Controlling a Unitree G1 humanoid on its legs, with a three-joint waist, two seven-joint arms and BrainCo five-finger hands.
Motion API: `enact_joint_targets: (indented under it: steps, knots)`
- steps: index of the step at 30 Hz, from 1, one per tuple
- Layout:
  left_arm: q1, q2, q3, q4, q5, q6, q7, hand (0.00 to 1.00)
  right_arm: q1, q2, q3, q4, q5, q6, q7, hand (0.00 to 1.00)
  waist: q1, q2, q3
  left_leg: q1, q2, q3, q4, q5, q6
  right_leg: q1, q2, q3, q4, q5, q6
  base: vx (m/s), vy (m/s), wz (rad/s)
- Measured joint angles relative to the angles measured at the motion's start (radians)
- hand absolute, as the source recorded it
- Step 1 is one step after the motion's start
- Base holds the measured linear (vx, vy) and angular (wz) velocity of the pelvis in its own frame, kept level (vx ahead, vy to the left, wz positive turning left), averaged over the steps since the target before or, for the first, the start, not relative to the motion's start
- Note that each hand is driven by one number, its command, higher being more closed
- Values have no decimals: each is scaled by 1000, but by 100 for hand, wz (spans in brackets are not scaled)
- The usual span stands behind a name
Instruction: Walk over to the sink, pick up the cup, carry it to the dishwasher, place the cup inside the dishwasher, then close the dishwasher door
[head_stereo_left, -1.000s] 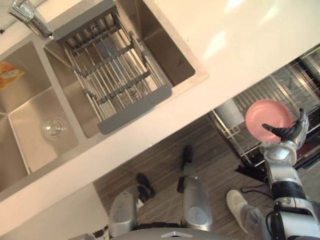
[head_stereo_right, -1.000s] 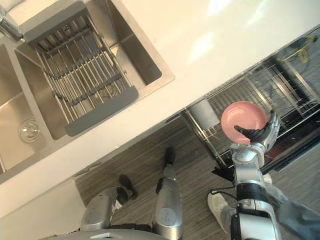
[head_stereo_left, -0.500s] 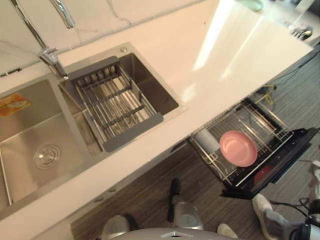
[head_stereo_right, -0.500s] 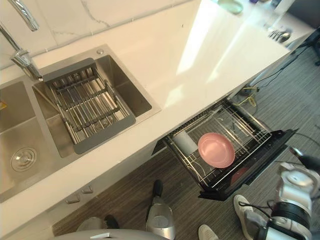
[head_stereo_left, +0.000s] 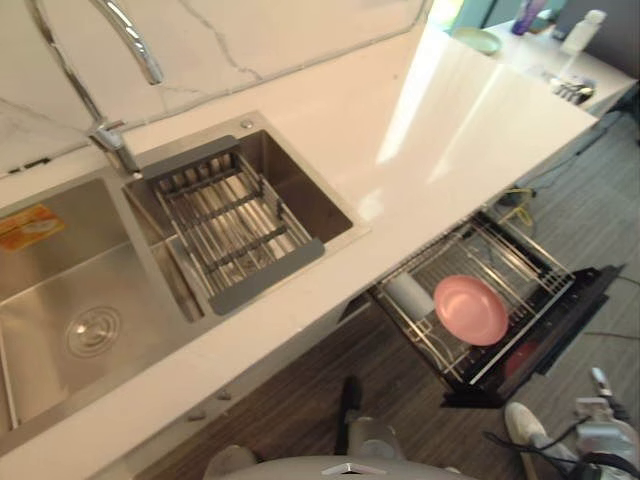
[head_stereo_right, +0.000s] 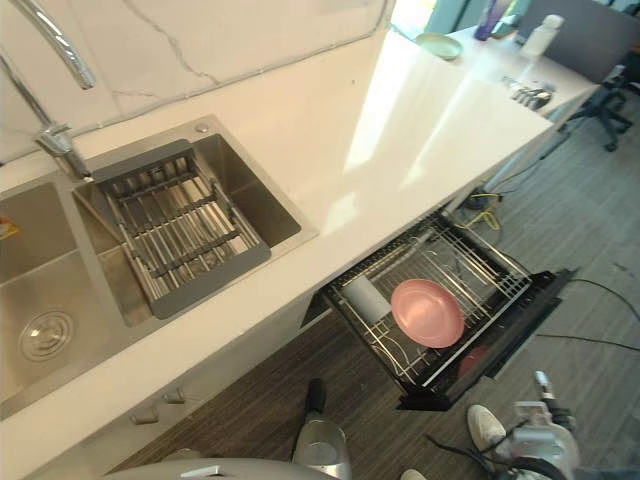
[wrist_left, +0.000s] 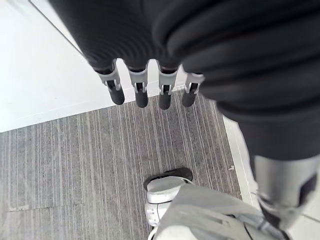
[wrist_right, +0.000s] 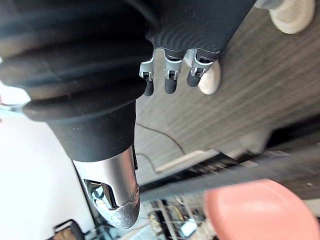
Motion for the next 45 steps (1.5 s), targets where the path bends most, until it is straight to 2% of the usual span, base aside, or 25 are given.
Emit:
enact_joint_targets:
  steps: [1,2,3,6,8,10,11,13,15,17,19,25,29,31,35,36,38,41,42,44,45]
  knots:
    - [2,-3,1,1,-2,-5,9,0,-3,37,11,-35,0,-1,0,0,4,13,7,-4,-6,-11,-8,7,3,0,-6,-5,1,1,1,5,8,31]
    - [8,-6,3,0,-2,-11,22,0,-4,59,37,-44,4,-25,-19,0,11,22,11,-3,-15,-20,-21,18,4,0,-11,-9,1,1,3,9,4,32]
    - [15,-8,8,0,-3,-18,31,0,5,65,40,-52,45,-33,-22,0,16,29,12,-3,-22,-28,-35,30,4,1,-17,-18,2,0,4,6,-3,25]
    - [20,-17,39,2,-9,-46,35,0,16,88,77,-79,147,-52,-23,0,17,34,41,-5,-37,-53,-73,60,8,1,-28,-44,2,-1,4,-32,-2,25]
    - [20,-26,39,2,-9,-61,32,0,18,93,80,-79,147,-77,-23,0,19,36,49,-9,-46,-74,-102,83,10,1,-37,-65,2,-13,4,-52,4,36]
    - [20,-37,37,2,-11,-80,31,0,18,102,124,-86,139,-129,-23,0,25,42,61,-17,-50,-103,-131,104,10,0,-40,-90,2,-23,0,-62,3,33]
    - [20,-40,36,2,-12,-83,30,0,18,107,134,-94,139,-142,-23,0,25,44,63,-21,-50,-111,-137,109,10,0,-41,-97,2,-26,2,-74,6,32]
    - [20,-44,34,3,-19,-84,26,0,21,119,165,-141,122,-193,-23,0,29,59,72,-34,-50,-137,-145,126,7,0,-47,-117,3,-33,4,-73,11,31]
    - [20,-46,25,3,-19,-83,15,0,21,115,196,-184,74,-221,-24,0,32,75,81,-40,-54,-151,-159,142,8,-2,-52,-130,4,-33,3,-72,14,26]
    - [21,-47,-5,3,-19,-82,-2,0,4,115,204,-219,59,-230,-25,0,38,97,92,-45,-55,-170,-175,156,3,-1,-54,-149,7,-36,-1,-86,7,26]
    - [22,-50,-8,3,-19,-79,-9,0,-4,115,213,-231,59,-232,-25,0,40,103,95,-48,-54,-177,-178,159,-2,-1,-54,-155,8,-37,-2,-64,-7,16]
    - [23,-50,-28,3,-50,-75,-17,0,-61,113,274,-236,59,-243,-13,0,44,114,96,-66,-50,-255,-235,221,-10,0,-63,-234,41,-65,-15,-46,-28,40]
    - [32,-57,-43,4,-51,-81,-15,0,-115,104,278,-236,63,-269,-14,0,58,138,106,-86,-43,-310,-246,253,-13,2,-80,-301,98,-103,-19,-28,-28,48]
    - [49,-58,-44,4,-92,-105,-6,0,-136,91,317,-236,67,-290,-13,0,59,154,105,-93,-37,-333,-261,287,-13,3,-95,-343,146,-134,-19,-19,-24,54]
    - [52,-59,-45,3,-126,-163,24,0,-153,61,348,-229,68,-291,-17,0,81,169,102,-107,-27,-335,-278,332,-20,5,-125,-409,229,-190,-17,-43,-11,55]
    - [59,-59,-47,3,-124,-182,35,0,-147,70,352,-224,70,-324,-17,0,82,169,102,-112,-22,-335,-278,342,-21,4,-129,-421,252,-206,-21,-63,-22,27]
    - [67,-60,-58,3,-117,-217,56,0,-147,75,377,-224,71,-351,-12,0,82,168,103,-110,-19,-334,-277,355,-26,4,-127,-424,268,-216,-24,-65,-26,8]
    - [69,-56,-62,-24,-139,-270,67,0,-150,66,464,-231,70,-359,-4,0,83,175,100,-119,9,-333,-276,347,-41,0,-96,-425,256,-227,-37,-138,-61,-5]
    - [62,-58,-63,-47,-162,-297,73,0,-151,64,495,-234,68,-359,2,0,86,184,98,-131,33,-332,-275,335,-44,1,-69,-421,241,-225,-37,-170,-89,13]
    - [46,-63,-64,-107,-197,-361,101,0,-145,62,504,-243,64,-363,10,0,85,187,100,-141,47,-329,-286,321,-66,-7,-51,-411,226,-227,-47,-170,-73,30]
    - [41,-73,-63,-165,-218,-400,120,0,-113,74,506,-289,57,-364,12,0,89,188,98,-147,51,-322,-297,278,-83,-2,-27,-414,178,-227,-46,-136,-60,33]
